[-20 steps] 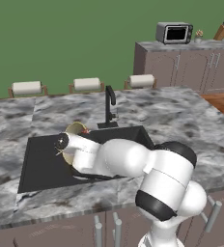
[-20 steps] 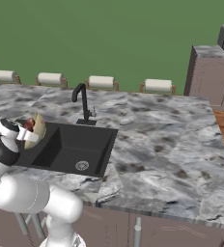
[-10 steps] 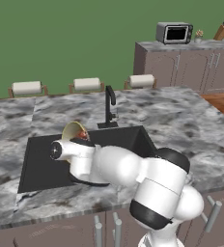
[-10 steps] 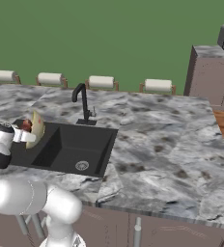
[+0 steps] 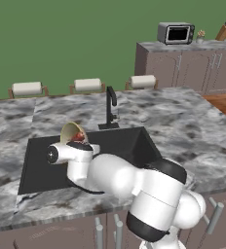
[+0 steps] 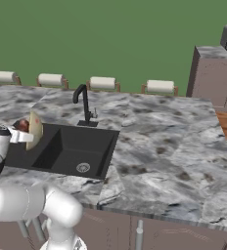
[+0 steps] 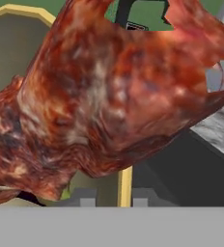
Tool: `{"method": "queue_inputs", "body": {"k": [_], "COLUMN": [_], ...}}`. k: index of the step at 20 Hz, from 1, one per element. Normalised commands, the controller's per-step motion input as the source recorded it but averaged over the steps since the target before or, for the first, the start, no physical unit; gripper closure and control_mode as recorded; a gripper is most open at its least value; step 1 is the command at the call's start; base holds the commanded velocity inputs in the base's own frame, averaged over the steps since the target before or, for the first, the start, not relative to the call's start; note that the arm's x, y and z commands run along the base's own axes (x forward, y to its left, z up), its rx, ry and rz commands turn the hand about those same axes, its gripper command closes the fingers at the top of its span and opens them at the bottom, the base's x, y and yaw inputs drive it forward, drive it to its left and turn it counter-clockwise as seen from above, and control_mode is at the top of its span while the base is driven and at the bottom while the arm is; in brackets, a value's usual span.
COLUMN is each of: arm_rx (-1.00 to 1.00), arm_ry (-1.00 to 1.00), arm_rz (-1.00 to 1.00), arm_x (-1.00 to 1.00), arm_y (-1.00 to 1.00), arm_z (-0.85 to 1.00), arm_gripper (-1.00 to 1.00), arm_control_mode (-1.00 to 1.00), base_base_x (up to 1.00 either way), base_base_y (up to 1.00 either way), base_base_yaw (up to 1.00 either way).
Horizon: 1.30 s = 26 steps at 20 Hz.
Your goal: Dump the kebab skewer and eggplant from the bowl so the bowl can be washed. Place the bowl in the sink after clearing the leftovers.
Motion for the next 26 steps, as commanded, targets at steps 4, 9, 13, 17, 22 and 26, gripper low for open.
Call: {"method": "queue_inputs", "body": {"k": [4,9,13,17,22,26], "arm_rx": [-0.22,-0.17,-0.22,-0.29,-0.25,-0.14], "arm_ry": [0.00,0.00,-0.03,0.00,0.00,0.00], "arm_rz": [0.10,0.07,0.08,0.04,0.03,0.00], "arm_x": [-0.15,-0.01,0.00,-0.25,-0.21,0.00], "arm_y": [0.32,0.30,0.24,0.11,0.06,0.00], "arm_z": [-0.03,0.01,0.02,-0.04,-0.01,0.00], "arm_gripper": [1.00,1.00,1.00,1.00,1.00,1.00], "arm_control_mode": [-1.00,-1.00,-1.00,-1.00,-1.00,-1.00], "base_base_x": [0.00,0.00,0.00,0.00,0.00,0.00], "base_base_y": [0.00,0.00,0.00,0.00,0.00,0.00], "base_base_yaw": [0.00,0.00,0.00,0.00,0.00,0.00]}}
